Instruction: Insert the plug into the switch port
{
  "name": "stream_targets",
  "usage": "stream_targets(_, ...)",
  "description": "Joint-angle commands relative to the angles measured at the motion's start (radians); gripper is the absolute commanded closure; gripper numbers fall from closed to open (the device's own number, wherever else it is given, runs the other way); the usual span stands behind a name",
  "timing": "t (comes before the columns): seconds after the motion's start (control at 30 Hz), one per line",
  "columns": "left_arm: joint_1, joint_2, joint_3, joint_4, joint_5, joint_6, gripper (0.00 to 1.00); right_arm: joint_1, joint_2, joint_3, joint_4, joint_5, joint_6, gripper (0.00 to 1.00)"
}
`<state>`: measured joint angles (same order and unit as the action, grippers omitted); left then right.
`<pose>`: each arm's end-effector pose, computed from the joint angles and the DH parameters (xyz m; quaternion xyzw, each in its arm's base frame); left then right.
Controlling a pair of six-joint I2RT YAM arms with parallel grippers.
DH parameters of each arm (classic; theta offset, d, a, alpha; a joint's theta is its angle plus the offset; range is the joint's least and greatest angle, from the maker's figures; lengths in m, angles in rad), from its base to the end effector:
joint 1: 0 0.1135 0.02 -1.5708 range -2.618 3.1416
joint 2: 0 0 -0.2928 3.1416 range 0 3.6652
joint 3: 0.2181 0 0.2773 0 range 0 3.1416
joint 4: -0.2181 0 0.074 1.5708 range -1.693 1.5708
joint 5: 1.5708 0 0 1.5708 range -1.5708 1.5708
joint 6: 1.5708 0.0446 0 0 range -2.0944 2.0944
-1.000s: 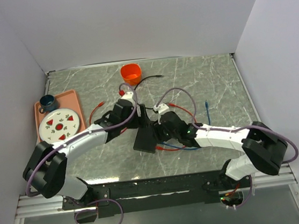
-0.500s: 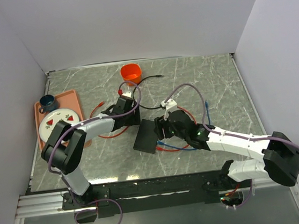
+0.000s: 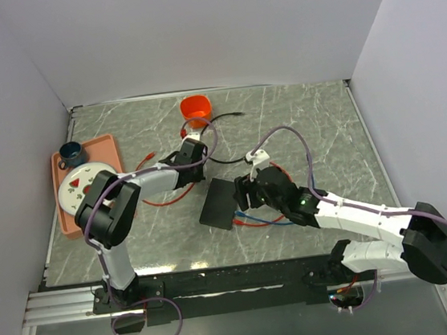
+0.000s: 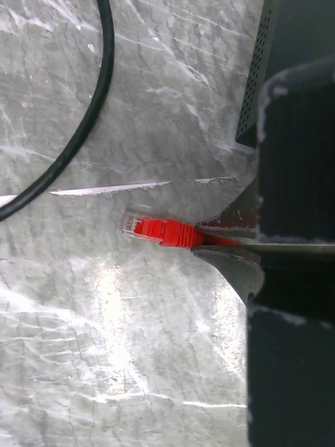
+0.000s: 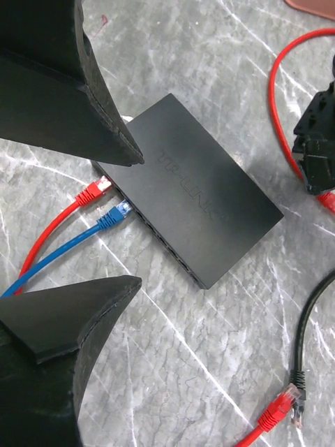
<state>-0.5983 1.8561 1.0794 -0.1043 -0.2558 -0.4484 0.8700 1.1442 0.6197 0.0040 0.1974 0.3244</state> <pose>0.3469 -0.2228 0.1571 0.0269 0.9340 -0.0636 0.3504 0.1778 0.1972 0.2379 -0.1844 0.8425 0.2100 0.4605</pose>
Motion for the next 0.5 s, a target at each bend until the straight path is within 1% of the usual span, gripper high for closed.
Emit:
stream_targets(0.0, -0.004, 0.046, -0.022, 0.006, 0.026, -0.006, 0.99, -0.008, -0.053, -0.008, 0.033, 0.008, 0.002, 0.27)
stream_targets(0.1, -0.004, -0.017, -0.055, 0.023, 0.05, -0.021, 0.99, -0.008, -0.081, -0.031, 0.085, -0.019, 0.015, 0.23)
stream_targets(0.13, -0.005, -0.067, -0.065, 0.029, 0.062, -0.026, 0.99, -0.009, -0.089, -0.04, 0.105, -0.041, 0.019, 0.17)
stream_targets(0.2, -0.005, -0.124, -0.11, 0.055, 0.088, -0.05, 0.99, -0.009, -0.109, -0.063, 0.142, -0.071, 0.019, 0.09)
stream_targets(0.23, -0.006, -0.188, -0.13, 0.067, 0.122, -0.058, 0.99, -0.008, -0.115, -0.067, 0.168, -0.082, 0.019, 0.01)
stream_targets(0.3, -0.009, -0.256, -0.201, 0.122, 0.165, -0.099, 0.99, -0.009, -0.13, -0.08, 0.197, -0.111, 0.027, 0.01)
stream_targets(0.33, -0.011, -0.324, -0.228, 0.142, 0.218, -0.116, 0.99, -0.009, -0.135, -0.09, 0.226, -0.122, 0.048, 0.01)
stream_targets(0.37, -0.017, -0.359, -0.254, 0.161, 0.234, -0.131, 0.99, -0.011, -0.141, -0.098, 0.243, -0.145, 0.059, 0.01)
stream_targets(0.4, -0.038, -0.394, -0.298, 0.185, 0.24, -0.157, 0.99, -0.012, -0.152, -0.103, 0.258, -0.154, 0.07, 0.01)
stream_targets(0.43, -0.053, -0.458, -0.314, 0.186, 0.212, -0.171, 0.99, -0.014, -0.158, -0.121, 0.299, -0.161, 0.099, 0.01)
stream_targets(0.47, -0.072, -0.49, -0.329, 0.189, 0.199, -0.183, 0.99, -0.014, -0.164, -0.132, 0.321, -0.173, 0.113, 0.01)
